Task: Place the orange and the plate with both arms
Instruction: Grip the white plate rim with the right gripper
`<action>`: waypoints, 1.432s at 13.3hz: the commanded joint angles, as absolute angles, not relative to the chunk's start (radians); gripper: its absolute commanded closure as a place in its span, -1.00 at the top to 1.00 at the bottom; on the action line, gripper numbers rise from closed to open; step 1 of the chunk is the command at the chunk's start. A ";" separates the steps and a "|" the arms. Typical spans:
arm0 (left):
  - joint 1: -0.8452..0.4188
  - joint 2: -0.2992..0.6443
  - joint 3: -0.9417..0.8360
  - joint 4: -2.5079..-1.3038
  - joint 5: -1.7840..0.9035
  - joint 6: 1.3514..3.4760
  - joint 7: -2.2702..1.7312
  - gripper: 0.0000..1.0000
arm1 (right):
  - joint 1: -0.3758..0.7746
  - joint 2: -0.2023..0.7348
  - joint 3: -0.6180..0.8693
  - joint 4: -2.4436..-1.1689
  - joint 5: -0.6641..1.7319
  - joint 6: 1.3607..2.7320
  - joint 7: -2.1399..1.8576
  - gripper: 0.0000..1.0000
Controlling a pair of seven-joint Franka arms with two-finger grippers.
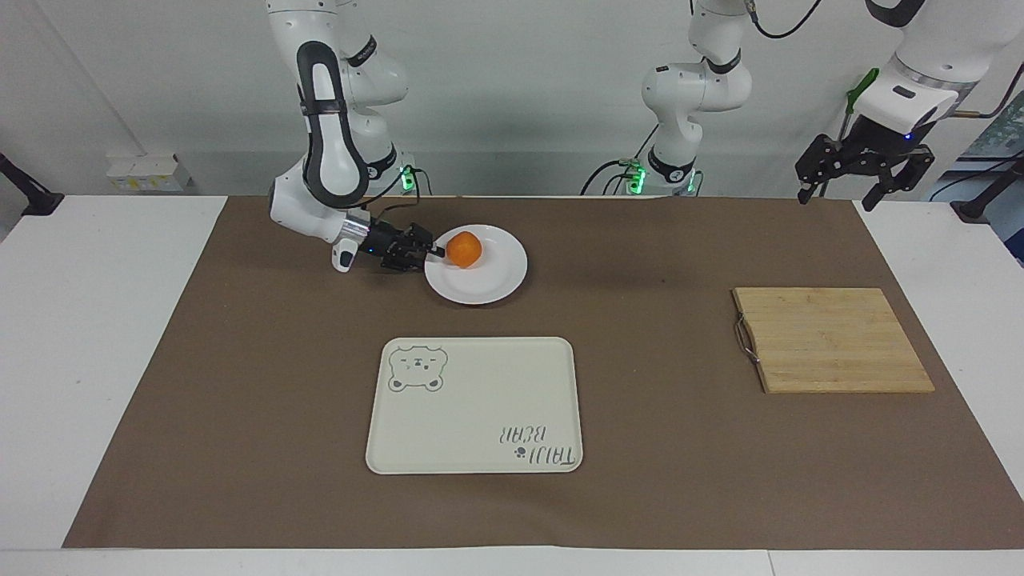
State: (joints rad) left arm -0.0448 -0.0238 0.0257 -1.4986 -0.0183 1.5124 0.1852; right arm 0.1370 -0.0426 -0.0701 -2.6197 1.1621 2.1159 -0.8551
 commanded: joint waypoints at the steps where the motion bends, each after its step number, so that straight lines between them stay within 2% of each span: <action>1: -0.037 -0.055 0.017 -1.537 -0.002 1.523 0.179 1.00 | 0.140 -0.041 -0.067 -2.628 1.200 2.132 -0.857 -0.10; 2: -0.037 -0.052 0.017 -1.537 -0.002 1.523 0.179 1.00 | 0.140 -0.041 -0.067 -2.628 1.200 2.134 -0.857 -0.23; 4: -0.044 -0.048 0.017 -1.537 0.005 1.520 0.178 1.00 | 0.140 -0.041 -0.067 -2.626 1.200 2.134 -0.857 -0.69; 6: -0.049 -0.046 0.017 -1.537 0.028 1.516 0.178 1.00 | 0.140 -0.040 -0.067 -2.626 1.200 2.134 -0.857 -0.95; 7: -0.049 -0.046 0.015 -1.534 0.028 1.494 0.173 1.00 | 0.140 -0.040 -0.067 -2.625 1.200 2.134 -0.857 -1.00; 11: -0.051 -0.049 0.009 -1.532 0.029 1.474 0.166 1.00 | 0.137 -0.034 -0.067 -2.614 1.200 2.120 -0.862 -1.00; 19: -0.049 -0.054 0.006 -1.539 0.025 1.485 0.164 1.00 | 0.061 -0.017 -0.071 -2.543 1.197 1.970 -0.853 -1.00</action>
